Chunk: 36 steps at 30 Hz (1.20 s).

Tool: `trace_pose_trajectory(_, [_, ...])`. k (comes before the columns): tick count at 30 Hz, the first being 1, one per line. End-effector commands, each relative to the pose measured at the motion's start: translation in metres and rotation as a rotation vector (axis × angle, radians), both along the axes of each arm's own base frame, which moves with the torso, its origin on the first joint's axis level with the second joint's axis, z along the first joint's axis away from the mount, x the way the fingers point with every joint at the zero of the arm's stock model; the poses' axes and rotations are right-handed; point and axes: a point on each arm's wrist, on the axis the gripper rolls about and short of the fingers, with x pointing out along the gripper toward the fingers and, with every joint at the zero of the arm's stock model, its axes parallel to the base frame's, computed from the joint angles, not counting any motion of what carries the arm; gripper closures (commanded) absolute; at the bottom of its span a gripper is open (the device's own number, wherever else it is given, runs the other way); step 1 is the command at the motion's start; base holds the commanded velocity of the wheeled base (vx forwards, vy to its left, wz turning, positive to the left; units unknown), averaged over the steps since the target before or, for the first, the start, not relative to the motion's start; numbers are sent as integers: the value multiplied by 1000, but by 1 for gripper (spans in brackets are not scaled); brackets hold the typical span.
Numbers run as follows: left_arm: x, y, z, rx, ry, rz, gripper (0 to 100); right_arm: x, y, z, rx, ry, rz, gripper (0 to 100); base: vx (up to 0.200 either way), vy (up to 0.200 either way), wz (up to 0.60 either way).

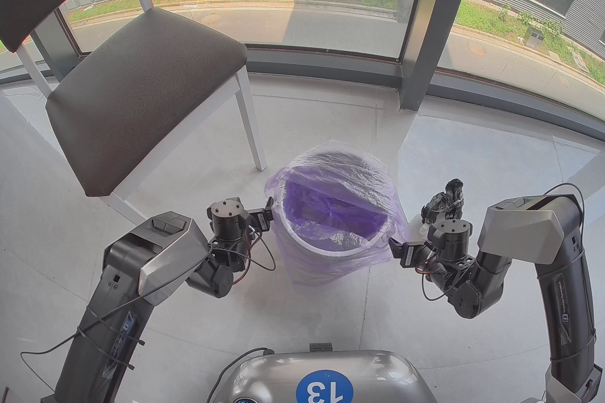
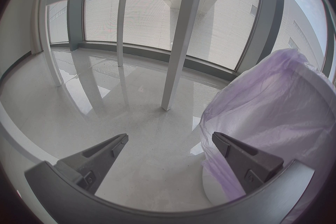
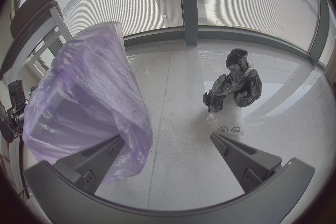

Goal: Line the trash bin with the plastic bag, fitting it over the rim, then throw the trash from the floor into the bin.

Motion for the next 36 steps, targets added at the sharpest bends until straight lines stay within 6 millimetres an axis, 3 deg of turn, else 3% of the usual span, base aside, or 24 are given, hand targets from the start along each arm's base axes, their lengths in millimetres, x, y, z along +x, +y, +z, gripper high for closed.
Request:
trace_pose_trajectory(1, [0, -1, 0, -1, -1, -1, 0, 0, 1, -10, -1, 18, 0, 0, 0, 0, 0])
trace_pose_trajectory(13, [-1, -2, 0, -3, -2, -4, 0, 0, 4, -12, 119, 30, 87, 0, 0, 0, 0])
trace_pose_trajectory(18, [0, -1, 4, -5, -8, -1, 0, -12, 1, -11, 119, 63, 110, 0, 0, 0, 0])
trace_pose_trajectory(26, [-4, 10, 24, -6, -10, 2, 0, -39, -16, 34, 105, 63, 196, 0, 0, 0, 0])
trace_pose_trajectory(36, [-44, 31, 63, -5, 71, -170, 0, -56, -21, 67, 80, 10, 215, 0, 0, 0, 0])
